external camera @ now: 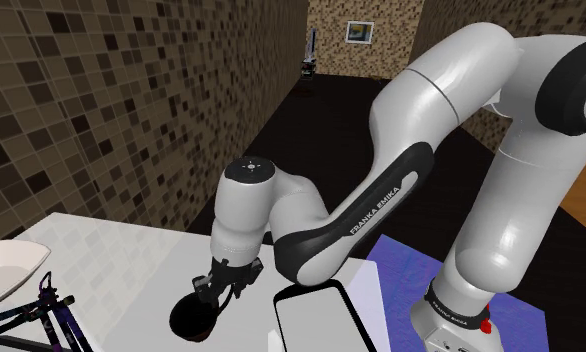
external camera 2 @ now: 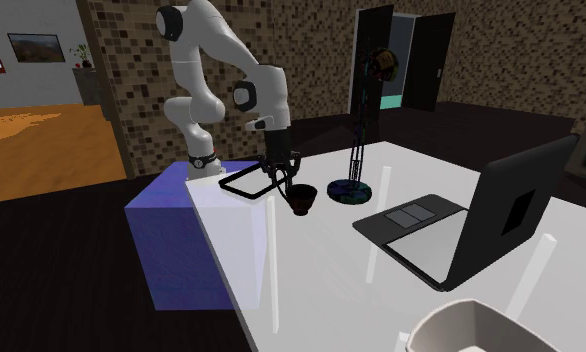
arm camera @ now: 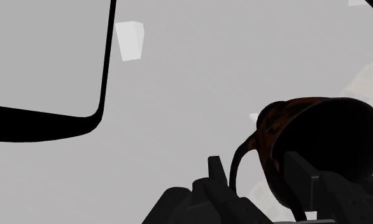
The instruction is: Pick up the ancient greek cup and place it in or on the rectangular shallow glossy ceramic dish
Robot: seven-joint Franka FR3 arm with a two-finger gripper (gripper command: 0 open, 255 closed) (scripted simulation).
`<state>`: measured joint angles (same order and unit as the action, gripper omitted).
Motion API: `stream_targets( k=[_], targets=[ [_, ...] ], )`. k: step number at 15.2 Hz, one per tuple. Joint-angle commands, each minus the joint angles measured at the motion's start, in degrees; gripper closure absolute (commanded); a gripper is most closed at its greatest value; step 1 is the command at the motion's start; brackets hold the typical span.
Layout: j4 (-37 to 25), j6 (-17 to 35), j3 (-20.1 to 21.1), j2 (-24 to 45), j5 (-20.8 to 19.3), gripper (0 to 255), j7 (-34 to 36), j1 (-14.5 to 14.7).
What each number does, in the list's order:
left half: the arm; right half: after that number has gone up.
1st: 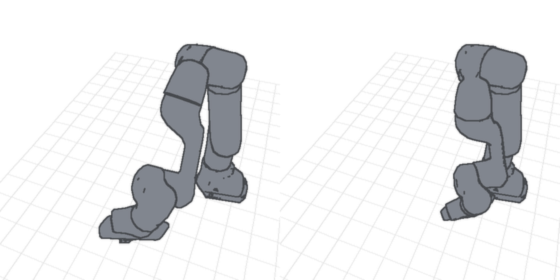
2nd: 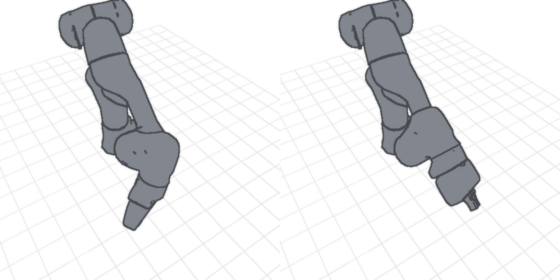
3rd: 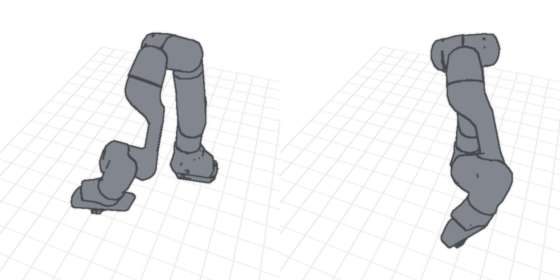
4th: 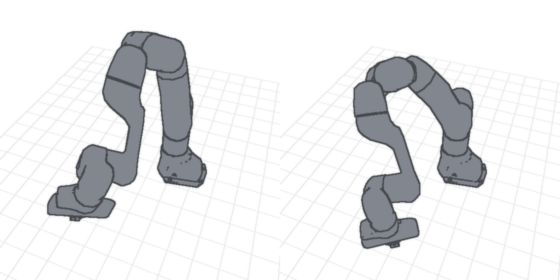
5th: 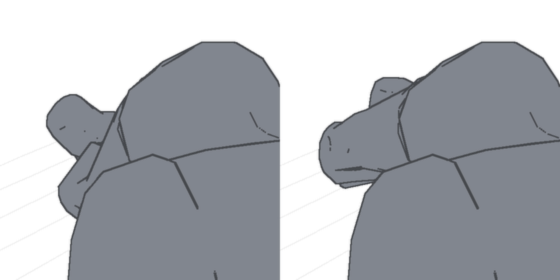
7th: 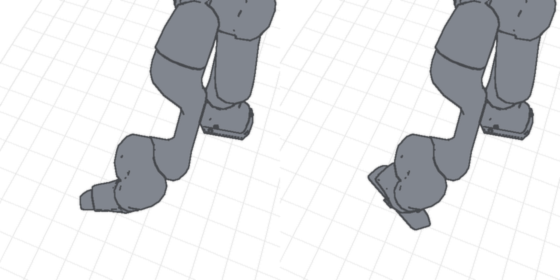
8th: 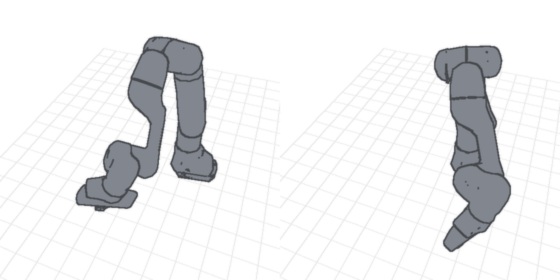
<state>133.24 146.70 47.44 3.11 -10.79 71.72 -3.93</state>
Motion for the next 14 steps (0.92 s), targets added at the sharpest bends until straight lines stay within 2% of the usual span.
stream_targets(
  k=[1, 7, 14],
  targets=[
    [-0.18, -0.67, 0.18, -0.76, 1.18, 255, -0.87, -0.11],
    [-1.78, -4.93, 0.38, -5.13, 7.24, 255, -5.37, -0.28],
    [-4.33, -10.29, -0.53, -9.3, 12.06, 255, -9.04, 0.19]
  ],
)
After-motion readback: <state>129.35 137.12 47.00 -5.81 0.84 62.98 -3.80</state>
